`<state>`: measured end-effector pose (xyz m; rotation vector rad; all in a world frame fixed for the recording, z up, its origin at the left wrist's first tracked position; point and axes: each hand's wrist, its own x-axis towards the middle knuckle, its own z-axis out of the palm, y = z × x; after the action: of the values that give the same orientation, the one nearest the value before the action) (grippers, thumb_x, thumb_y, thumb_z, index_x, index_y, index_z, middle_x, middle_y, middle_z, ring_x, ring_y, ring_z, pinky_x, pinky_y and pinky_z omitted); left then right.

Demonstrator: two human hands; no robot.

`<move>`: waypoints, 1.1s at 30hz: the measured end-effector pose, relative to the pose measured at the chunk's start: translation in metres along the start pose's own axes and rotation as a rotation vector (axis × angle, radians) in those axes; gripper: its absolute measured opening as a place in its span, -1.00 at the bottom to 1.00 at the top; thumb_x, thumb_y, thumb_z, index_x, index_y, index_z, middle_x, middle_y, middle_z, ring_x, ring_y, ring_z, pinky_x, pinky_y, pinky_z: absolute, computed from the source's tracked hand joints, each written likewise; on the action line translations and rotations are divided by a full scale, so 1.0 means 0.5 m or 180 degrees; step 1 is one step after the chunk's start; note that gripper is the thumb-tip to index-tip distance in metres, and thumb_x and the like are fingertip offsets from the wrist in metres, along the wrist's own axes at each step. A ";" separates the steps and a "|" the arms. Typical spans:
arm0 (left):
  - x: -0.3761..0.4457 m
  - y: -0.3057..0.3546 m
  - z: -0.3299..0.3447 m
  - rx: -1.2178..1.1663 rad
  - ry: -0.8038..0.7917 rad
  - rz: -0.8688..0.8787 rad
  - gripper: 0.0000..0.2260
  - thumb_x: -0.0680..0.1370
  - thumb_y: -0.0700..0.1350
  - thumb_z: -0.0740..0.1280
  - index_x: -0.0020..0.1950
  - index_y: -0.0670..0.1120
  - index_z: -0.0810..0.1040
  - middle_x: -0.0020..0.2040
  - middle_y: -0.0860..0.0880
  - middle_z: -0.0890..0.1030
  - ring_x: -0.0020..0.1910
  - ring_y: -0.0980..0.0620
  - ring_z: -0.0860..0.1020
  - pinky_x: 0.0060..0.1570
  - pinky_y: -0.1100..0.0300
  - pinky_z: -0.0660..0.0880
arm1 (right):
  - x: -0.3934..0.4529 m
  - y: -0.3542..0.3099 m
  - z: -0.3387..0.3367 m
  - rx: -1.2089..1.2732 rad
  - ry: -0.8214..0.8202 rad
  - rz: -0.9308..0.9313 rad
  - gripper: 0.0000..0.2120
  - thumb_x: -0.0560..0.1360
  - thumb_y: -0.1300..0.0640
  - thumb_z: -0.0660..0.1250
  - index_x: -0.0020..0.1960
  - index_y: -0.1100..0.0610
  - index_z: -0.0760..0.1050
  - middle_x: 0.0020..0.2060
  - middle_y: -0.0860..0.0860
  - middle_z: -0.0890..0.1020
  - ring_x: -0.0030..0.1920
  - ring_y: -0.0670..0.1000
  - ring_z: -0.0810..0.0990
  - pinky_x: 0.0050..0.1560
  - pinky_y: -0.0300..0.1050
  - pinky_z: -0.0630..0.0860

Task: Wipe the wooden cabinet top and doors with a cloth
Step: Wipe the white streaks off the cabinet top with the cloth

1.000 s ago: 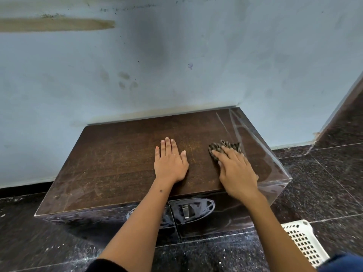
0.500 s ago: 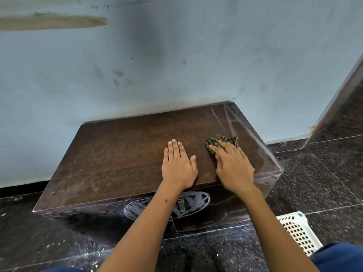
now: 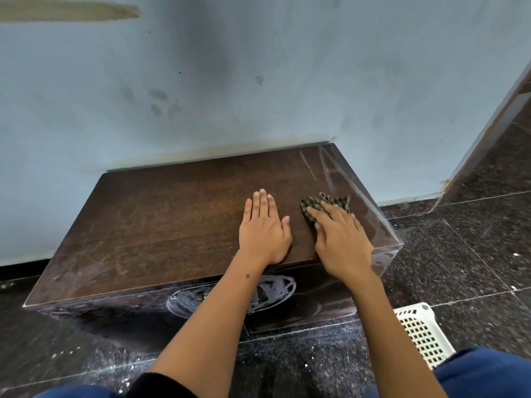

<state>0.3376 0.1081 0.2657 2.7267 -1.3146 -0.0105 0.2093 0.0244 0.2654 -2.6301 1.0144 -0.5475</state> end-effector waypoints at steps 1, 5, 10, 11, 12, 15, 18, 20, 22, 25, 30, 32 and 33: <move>0.000 -0.001 0.001 0.0008 -0.0008 0.0055 -0.44 0.64 0.06 -0.14 0.54 -0.24 -0.10 0.56 -0.18 -0.12 0.54 -0.07 -0.18 0.48 0.04 -0.26 | 0.006 0.002 -0.002 0.0013 -0.0047 0.0009 -0.61 0.60 0.09 0.07 0.39 -0.13 0.34 0.42 -0.08 0.32 0.44 -0.01 0.22 0.47 -0.01 0.06; 0.003 -0.006 -0.001 -0.0059 -0.0109 0.0088 -0.45 0.65 0.07 -0.13 0.55 -0.20 -0.11 0.57 -0.14 -0.12 0.54 -0.03 -0.17 0.47 0.06 -0.24 | 0.085 -0.006 -0.014 0.0038 -0.0346 -0.0034 -0.61 0.61 0.09 0.06 0.43 -0.11 0.30 0.46 -0.05 0.27 0.47 0.02 0.18 0.48 0.02 0.07; 0.002 -0.007 -0.003 -0.0204 -0.0053 0.0007 -0.44 0.65 0.09 -0.11 0.55 -0.19 -0.11 0.57 -0.13 -0.12 0.54 -0.02 -0.16 0.47 0.10 -0.21 | 0.074 0.001 -0.016 0.0022 -0.0304 -0.0064 -0.61 0.63 0.10 0.04 0.43 -0.09 0.30 0.47 -0.04 0.26 0.50 0.01 0.11 0.50 -0.01 -0.02; 0.003 -0.007 -0.002 -0.0237 -0.0037 -0.0021 -0.43 0.65 0.09 -0.11 0.55 -0.20 -0.11 0.56 -0.13 -0.13 0.54 -0.02 -0.16 0.47 0.11 -0.21 | 0.051 0.007 -0.014 -0.0021 -0.0174 -0.0044 -0.61 0.62 0.10 0.05 0.42 -0.10 0.31 0.46 -0.05 0.27 0.50 0.01 0.09 0.50 -0.01 -0.07; 0.004 -0.007 -0.001 -0.0259 -0.0028 -0.0049 -0.43 0.65 0.10 -0.11 0.55 -0.20 -0.12 0.56 -0.14 -0.13 0.54 -0.03 -0.15 0.47 0.11 -0.20 | 0.027 0.012 -0.011 -0.0089 -0.0016 -0.0022 -0.62 0.61 0.10 0.06 0.41 -0.11 0.33 0.45 -0.05 0.30 0.51 0.01 0.08 0.50 -0.01 -0.14; 0.005 -0.007 -0.002 -0.0260 -0.0036 -0.0095 -0.43 0.65 0.10 -0.11 0.55 -0.20 -0.11 0.56 -0.14 -0.12 0.54 -0.03 -0.15 0.48 0.11 -0.20 | -0.006 0.019 -0.008 -0.0328 0.0238 0.0048 -0.63 0.58 0.09 0.10 0.35 -0.12 0.41 0.41 -0.06 0.37 0.52 0.05 0.03 0.42 -0.02 -0.38; 0.004 -0.005 -0.003 -0.0228 -0.0041 -0.0078 -0.44 0.65 0.09 -0.12 0.55 -0.20 -0.10 0.57 -0.14 -0.11 0.54 -0.03 -0.14 0.48 0.10 -0.19 | 0.044 0.015 -0.011 -0.0399 0.0078 0.0016 -0.62 0.59 0.10 0.08 0.37 -0.08 0.38 0.44 -0.05 0.33 0.53 0.04 -0.05 0.41 -0.01 -0.43; 0.004 -0.005 -0.005 -0.0209 -0.0053 -0.0082 -0.44 0.65 0.10 -0.12 0.55 -0.20 -0.10 0.57 -0.14 -0.11 0.54 -0.03 -0.14 0.48 0.10 -0.19 | 0.083 0.013 -0.017 -0.0291 -0.0172 -0.0021 -0.60 0.61 0.12 0.06 0.42 -0.05 0.33 0.47 -0.03 0.28 0.53 0.01 -0.02 0.49 0.02 -0.28; 0.005 -0.006 -0.006 -0.0210 -0.0073 -0.0091 -0.44 0.65 0.10 -0.13 0.55 -0.20 -0.11 0.57 -0.13 -0.12 0.54 -0.03 -0.14 0.47 0.11 -0.20 | 0.093 0.015 -0.027 -0.0145 -0.0291 -0.0066 -0.60 0.62 0.14 0.05 0.44 -0.04 0.31 0.47 -0.01 0.27 0.51 0.00 0.08 0.51 -0.03 -0.15; 0.005 -0.007 -0.002 -0.0236 -0.0035 -0.0079 -0.44 0.65 0.09 -0.13 0.55 -0.20 -0.10 0.57 -0.13 -0.11 0.54 -0.03 -0.14 0.47 0.11 -0.20 | 0.039 0.027 -0.034 -0.0048 -0.0045 -0.0119 -0.61 0.60 0.15 0.09 0.41 -0.04 0.35 0.43 -0.02 0.33 0.46 0.01 0.20 0.51 -0.06 -0.06; 0.005 -0.007 0.002 -0.0241 0.0001 -0.0087 -0.45 0.65 0.08 -0.13 0.55 -0.19 -0.09 0.57 -0.13 -0.10 0.54 -0.03 -0.13 0.47 0.11 -0.19 | 0.003 0.042 -0.034 0.0036 -0.0061 -0.0053 -0.61 0.58 0.17 0.14 0.37 -0.05 0.40 0.40 -0.01 0.37 0.42 0.04 0.26 0.50 -0.04 -0.01; 0.003 -0.007 -0.001 -0.0238 -0.0038 -0.0075 -0.45 0.65 0.08 -0.13 0.55 -0.19 -0.09 0.57 -0.13 -0.10 0.54 -0.03 -0.14 0.47 0.11 -0.20 | 0.055 0.041 -0.036 0.0032 -0.0235 -0.0066 -0.60 0.58 0.18 0.13 0.39 -0.05 0.38 0.42 0.01 0.33 0.43 0.07 0.23 0.49 -0.01 0.03; 0.003 -0.006 -0.003 -0.0229 -0.0050 -0.0077 -0.46 0.65 0.07 -0.13 0.55 -0.20 -0.10 0.57 -0.13 -0.11 0.54 -0.03 -0.15 0.47 0.11 -0.20 | 0.083 0.038 -0.039 0.0028 -0.0329 -0.0057 -0.59 0.59 0.18 0.12 0.41 -0.05 0.36 0.44 0.01 0.31 0.44 0.08 0.21 0.48 0.00 0.03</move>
<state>0.3408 0.1091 0.2667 2.6873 -1.2598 -0.0799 0.2179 -0.0199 0.2856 -2.6322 0.9560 -0.4140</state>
